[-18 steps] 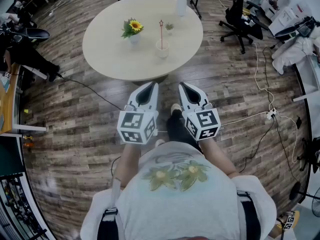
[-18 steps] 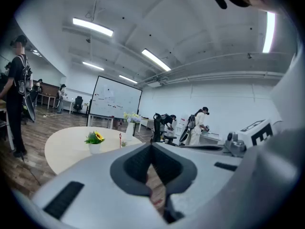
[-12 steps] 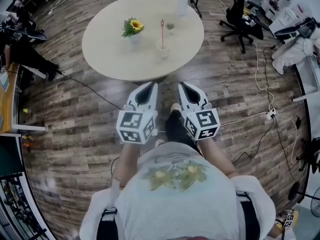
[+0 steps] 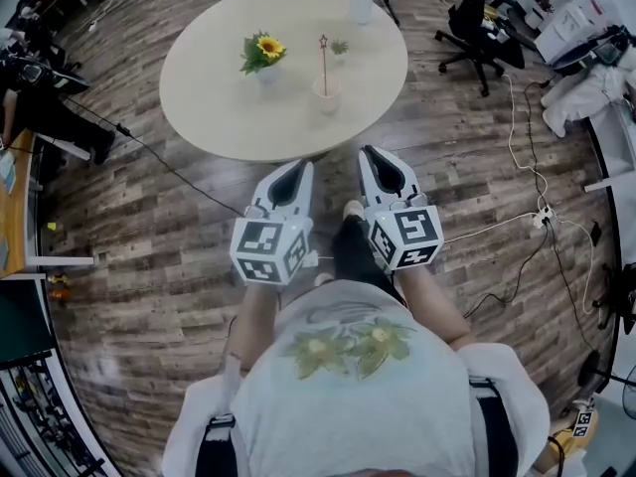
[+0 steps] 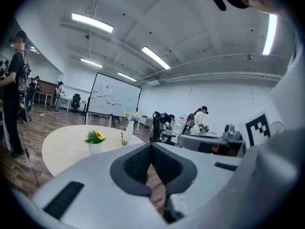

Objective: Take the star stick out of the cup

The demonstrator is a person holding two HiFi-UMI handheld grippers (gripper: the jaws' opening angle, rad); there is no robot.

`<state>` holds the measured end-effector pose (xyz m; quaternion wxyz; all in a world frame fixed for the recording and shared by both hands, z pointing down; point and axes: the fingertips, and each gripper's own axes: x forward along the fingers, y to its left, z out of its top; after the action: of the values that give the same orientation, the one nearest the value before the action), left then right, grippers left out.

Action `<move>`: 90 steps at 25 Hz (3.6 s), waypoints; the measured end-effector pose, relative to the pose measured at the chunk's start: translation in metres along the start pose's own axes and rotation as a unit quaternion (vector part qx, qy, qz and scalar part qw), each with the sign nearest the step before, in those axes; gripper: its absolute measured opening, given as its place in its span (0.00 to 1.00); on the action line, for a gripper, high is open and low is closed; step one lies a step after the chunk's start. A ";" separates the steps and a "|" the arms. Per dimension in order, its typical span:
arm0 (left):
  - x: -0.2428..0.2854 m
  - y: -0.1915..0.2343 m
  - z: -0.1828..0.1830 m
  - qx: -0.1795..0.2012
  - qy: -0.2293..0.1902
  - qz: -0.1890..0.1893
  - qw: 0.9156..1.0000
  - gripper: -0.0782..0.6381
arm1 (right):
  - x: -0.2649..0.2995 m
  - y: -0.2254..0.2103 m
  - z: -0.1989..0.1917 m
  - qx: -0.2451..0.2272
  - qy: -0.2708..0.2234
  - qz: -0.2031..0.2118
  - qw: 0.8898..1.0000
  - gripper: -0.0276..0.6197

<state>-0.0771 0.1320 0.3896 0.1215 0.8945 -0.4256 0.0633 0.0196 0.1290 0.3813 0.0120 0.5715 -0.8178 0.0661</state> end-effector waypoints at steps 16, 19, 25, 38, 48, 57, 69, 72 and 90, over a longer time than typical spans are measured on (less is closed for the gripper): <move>0.032 0.025 0.003 -0.002 0.010 0.000 1.000 0.11 | 0.047 -0.017 0.001 0.016 0.033 0.013 0.999 0.39; 0.048 0.033 0.001 0.000 0.021 -0.001 1.000 0.11 | 0.064 -0.026 -0.001 0.023 0.040 0.013 0.999 0.39; 0.083 0.055 0.014 0.001 0.027 0.012 1.000 0.11 | 0.101 -0.047 0.006 0.030 0.047 0.022 0.998 0.39; 0.148 0.090 0.038 -0.003 0.028 0.035 0.999 0.11 | 0.171 -0.091 0.011 0.035 0.068 0.044 0.996 0.39; 0.187 0.118 0.043 -0.008 0.037 0.060 0.997 0.11 | 0.222 -0.120 0.001 0.053 0.088 0.066 0.993 0.39; 0.214 0.141 0.045 -0.013 0.045 0.086 0.995 0.11 | 0.265 -0.135 -0.022 0.064 0.122 0.090 0.986 0.39; 0.243 0.168 0.037 -0.034 0.055 0.119 0.991 0.11 | 0.314 -0.148 -0.050 0.078 0.167 0.129 0.974 0.39; 0.248 0.172 0.033 -0.041 0.058 0.127 0.989 0.11 | 0.325 -0.151 -0.059 0.079 0.179 0.139 0.971 0.39; 0.259 0.180 0.019 -0.057 0.071 0.150 0.985 0.11 | 0.385 -0.153 -0.111 0.110 0.237 0.168 0.951 0.39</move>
<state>-0.0539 -0.1759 0.4566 0.1908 0.8054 -0.5483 0.1196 0.0235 -0.2684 0.5422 0.1309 0.3918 -0.8632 0.2904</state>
